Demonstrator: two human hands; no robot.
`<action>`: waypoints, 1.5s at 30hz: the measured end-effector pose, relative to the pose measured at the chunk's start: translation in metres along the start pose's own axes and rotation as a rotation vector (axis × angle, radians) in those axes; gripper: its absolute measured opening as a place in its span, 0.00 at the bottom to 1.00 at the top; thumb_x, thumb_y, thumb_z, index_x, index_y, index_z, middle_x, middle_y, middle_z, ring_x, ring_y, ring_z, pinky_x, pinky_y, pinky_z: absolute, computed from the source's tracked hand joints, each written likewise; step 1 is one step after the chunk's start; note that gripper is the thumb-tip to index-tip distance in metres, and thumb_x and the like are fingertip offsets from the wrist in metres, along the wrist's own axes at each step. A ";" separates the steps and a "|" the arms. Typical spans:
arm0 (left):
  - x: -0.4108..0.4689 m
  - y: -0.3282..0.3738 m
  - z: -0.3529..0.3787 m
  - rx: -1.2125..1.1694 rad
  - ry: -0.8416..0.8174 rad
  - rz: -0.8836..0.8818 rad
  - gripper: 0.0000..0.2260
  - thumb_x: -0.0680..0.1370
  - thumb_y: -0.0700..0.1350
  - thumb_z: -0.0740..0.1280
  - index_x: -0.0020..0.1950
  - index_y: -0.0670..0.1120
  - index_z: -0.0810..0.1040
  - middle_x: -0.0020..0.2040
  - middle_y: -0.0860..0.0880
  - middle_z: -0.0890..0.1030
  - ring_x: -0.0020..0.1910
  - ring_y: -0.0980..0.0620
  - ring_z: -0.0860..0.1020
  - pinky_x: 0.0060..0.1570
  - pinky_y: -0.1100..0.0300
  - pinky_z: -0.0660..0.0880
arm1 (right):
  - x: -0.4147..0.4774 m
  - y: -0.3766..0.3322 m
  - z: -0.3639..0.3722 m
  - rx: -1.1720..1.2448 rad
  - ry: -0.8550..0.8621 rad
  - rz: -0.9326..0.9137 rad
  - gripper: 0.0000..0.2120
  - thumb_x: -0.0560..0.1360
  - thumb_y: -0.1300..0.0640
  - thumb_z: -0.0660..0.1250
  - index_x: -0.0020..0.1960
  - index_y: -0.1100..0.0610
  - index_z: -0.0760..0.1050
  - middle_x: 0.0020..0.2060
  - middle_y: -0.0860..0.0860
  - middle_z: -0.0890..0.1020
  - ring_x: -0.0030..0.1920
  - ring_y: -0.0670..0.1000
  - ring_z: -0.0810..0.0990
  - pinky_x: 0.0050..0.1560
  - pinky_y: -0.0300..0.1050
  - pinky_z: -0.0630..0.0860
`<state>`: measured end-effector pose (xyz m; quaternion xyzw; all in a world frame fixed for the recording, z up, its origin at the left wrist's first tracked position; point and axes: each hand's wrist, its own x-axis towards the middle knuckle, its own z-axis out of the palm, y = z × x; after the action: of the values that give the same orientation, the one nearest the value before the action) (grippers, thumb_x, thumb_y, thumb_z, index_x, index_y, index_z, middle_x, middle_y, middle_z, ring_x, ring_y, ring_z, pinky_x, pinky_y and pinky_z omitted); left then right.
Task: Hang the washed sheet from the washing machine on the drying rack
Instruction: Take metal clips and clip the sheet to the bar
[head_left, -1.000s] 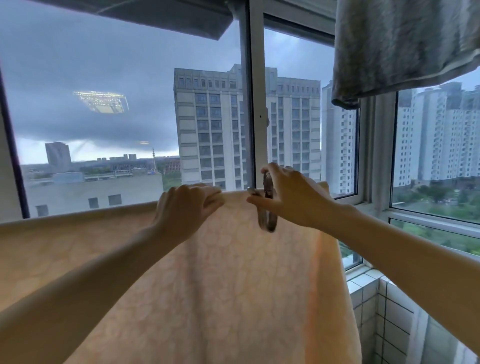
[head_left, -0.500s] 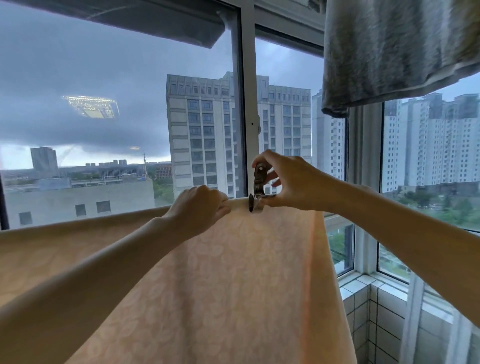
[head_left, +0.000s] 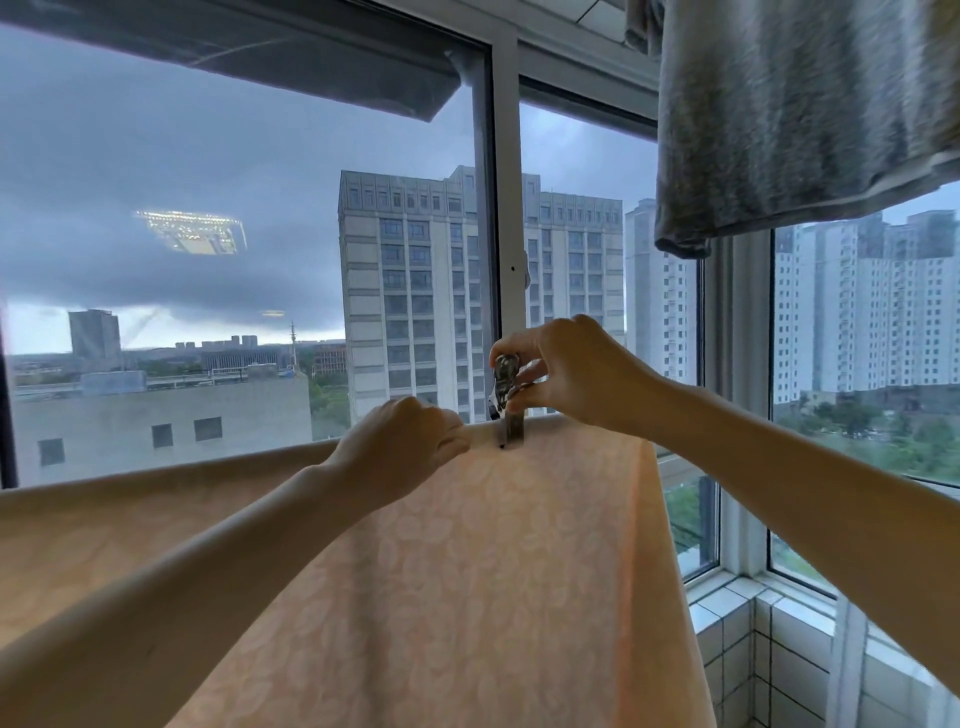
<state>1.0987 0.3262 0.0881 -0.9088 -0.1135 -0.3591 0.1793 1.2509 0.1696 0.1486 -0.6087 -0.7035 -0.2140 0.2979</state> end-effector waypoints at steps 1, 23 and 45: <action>0.000 0.000 0.000 -0.001 0.005 0.002 0.13 0.80 0.53 0.62 0.36 0.53 0.70 0.29 0.58 0.71 0.28 0.62 0.72 0.33 0.69 0.68 | 0.001 0.001 0.003 0.010 -0.014 0.008 0.26 0.66 0.56 0.78 0.63 0.54 0.76 0.53 0.51 0.84 0.48 0.45 0.83 0.53 0.44 0.80; 0.003 -0.006 0.006 0.013 0.030 -0.041 0.09 0.79 0.53 0.64 0.45 0.50 0.79 0.35 0.58 0.78 0.32 0.61 0.76 0.36 0.72 0.66 | 0.011 0.033 0.025 0.331 -0.119 0.246 0.45 0.70 0.60 0.75 0.78 0.54 0.52 0.69 0.57 0.70 0.53 0.48 0.79 0.55 0.41 0.76; 0.004 -0.013 0.007 -0.033 0.014 -0.111 0.23 0.77 0.65 0.53 0.40 0.52 0.80 0.31 0.56 0.79 0.30 0.61 0.77 0.37 0.60 0.78 | 0.000 0.110 0.056 -0.133 0.019 0.049 0.06 0.76 0.59 0.68 0.51 0.58 0.82 0.44 0.50 0.85 0.42 0.43 0.82 0.50 0.35 0.78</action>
<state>1.1018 0.3412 0.0894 -0.9014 -0.1564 -0.3768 0.1449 1.3503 0.2255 0.1011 -0.6420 -0.6699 -0.2588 0.2685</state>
